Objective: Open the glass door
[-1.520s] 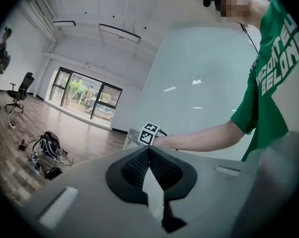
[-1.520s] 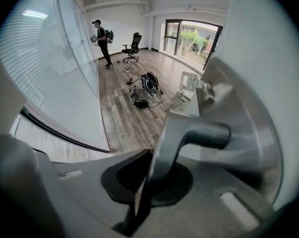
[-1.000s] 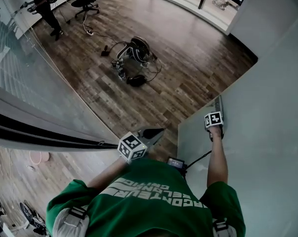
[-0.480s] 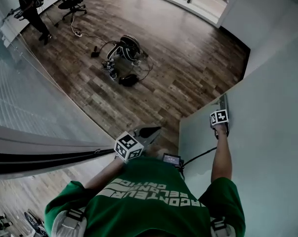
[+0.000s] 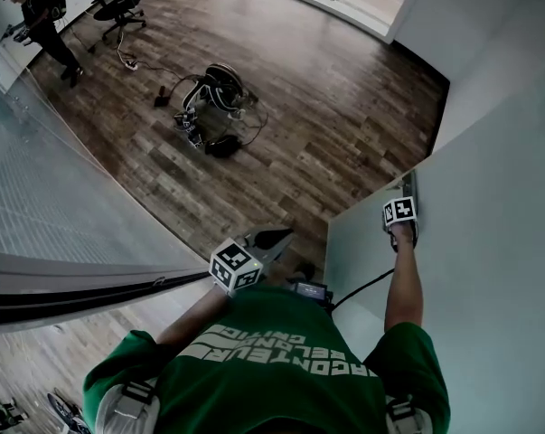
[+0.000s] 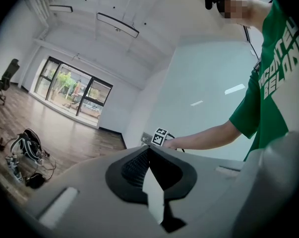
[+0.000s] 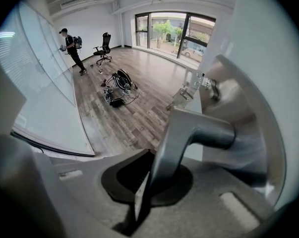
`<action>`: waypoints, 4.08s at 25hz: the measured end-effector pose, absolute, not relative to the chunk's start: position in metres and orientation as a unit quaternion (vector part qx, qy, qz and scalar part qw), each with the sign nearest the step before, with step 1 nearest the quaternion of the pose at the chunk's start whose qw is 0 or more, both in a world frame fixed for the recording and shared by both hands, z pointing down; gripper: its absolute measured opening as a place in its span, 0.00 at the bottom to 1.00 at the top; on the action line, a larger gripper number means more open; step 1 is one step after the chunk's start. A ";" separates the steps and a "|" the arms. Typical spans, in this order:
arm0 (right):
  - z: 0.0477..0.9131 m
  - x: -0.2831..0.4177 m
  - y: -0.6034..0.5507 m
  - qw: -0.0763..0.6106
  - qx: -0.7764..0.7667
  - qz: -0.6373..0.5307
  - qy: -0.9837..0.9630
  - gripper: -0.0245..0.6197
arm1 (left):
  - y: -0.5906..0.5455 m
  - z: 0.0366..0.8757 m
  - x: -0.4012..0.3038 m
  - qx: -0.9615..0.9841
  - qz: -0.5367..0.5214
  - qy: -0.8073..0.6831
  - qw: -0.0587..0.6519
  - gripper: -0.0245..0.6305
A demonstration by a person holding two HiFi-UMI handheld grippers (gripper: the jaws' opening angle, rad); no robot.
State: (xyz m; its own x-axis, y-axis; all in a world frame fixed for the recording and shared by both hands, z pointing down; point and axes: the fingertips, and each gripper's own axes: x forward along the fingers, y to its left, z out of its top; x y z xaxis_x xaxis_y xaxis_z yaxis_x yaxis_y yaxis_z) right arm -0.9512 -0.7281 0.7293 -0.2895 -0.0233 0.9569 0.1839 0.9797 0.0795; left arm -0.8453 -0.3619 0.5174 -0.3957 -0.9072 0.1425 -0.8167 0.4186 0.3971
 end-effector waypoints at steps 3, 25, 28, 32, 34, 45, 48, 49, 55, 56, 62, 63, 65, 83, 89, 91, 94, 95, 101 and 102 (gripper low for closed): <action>0.729 -0.950 -0.743 0.593 -0.041 -0.081 -0.800 0.03 | -0.384 0.515 -0.846 0.533 -0.127 -0.819 0.169 0.06; 0.728 -0.938 -0.861 0.595 0.026 -0.036 -0.802 0.03 | -0.477 0.516 -0.861 0.565 -0.112 -0.797 0.184 0.06; 0.729 -0.933 -0.876 0.596 0.033 -0.029 -0.801 0.03 | -0.489 0.517 -0.862 0.570 -0.111 -0.793 0.185 0.06; 0.732 -0.927 -0.892 0.597 0.043 -0.021 -0.801 0.03 | -0.502 0.521 -0.863 0.577 -0.111 -0.787 0.188 0.06; 0.731 -0.923 -0.899 0.598 0.049 -0.017 -0.800 0.03 | -0.507 0.522 -0.863 0.579 -0.112 -0.786 0.187 0.06; 0.732 -0.911 -0.948 0.598 0.074 0.002 -0.798 0.03 | -0.539 0.524 -0.872 0.588 -0.118 -0.779 0.186 0.06; 0.732 -0.909 -0.960 0.598 0.079 0.007 -0.797 0.03 | -0.549 0.525 -0.876 0.592 -0.118 -0.775 0.187 0.06; 0.732 -0.908 -0.963 0.598 0.081 0.009 -0.797 0.03 | -0.552 0.526 -0.877 0.594 -0.117 -0.774 0.187 0.06; 0.730 -0.899 -0.984 0.599 0.093 0.016 -0.795 0.03 | -0.573 0.520 -0.881 0.611 -0.115 -0.762 0.182 0.06; 0.729 -0.899 -0.988 0.599 0.095 0.017 -0.795 0.03 | -0.575 0.519 -0.883 0.612 -0.114 -0.761 0.181 0.06; 0.728 -0.889 -1.004 0.602 0.111 0.020 -0.790 0.03 | -0.575 0.528 -0.893 0.610 -0.108 -0.762 0.186 0.06; 0.728 -0.889 -1.007 0.603 0.112 0.021 -0.790 0.03 | -0.576 0.528 -0.896 0.610 -0.108 -0.762 0.187 0.06; 0.729 -0.888 -1.011 0.604 0.113 0.025 -0.789 0.03 | -0.575 0.528 -0.899 0.611 -0.105 -0.762 0.187 0.06; 0.714 -0.868 -1.026 0.631 0.129 0.086 -0.760 0.15 | -0.557 0.520 -0.919 0.595 -0.107 -0.777 0.176 0.06; 0.696 -0.851 -1.027 0.650 0.160 0.031 -0.742 0.22 | -0.549 0.520 -0.913 0.597 -0.108 -0.775 0.177 0.06; 0.683 -0.847 -1.030 0.644 0.178 0.003 -0.744 0.22 | -0.544 0.523 -0.910 0.596 -0.108 -0.776 0.177 0.06; 0.656 -0.843 -1.029 0.623 0.203 -0.041 -0.754 0.22 | -0.537 0.524 -0.906 0.595 -0.109 -0.776 0.179 0.06; 0.647 -0.844 -1.028 0.613 0.210 -0.052 -0.760 0.22 | -0.536 0.523 -0.905 0.596 -0.109 -0.775 0.180 0.06; 0.602 -0.848 -1.000 0.534 0.212 -0.091 -0.813 0.19 | -0.524 0.521 -0.893 0.596 -0.110 -0.774 0.181 0.06; 0.596 -0.848 -0.994 0.519 0.210 -0.095 -0.823 0.16 | -0.521 0.522 -0.890 0.597 -0.109 -0.774 0.181 0.06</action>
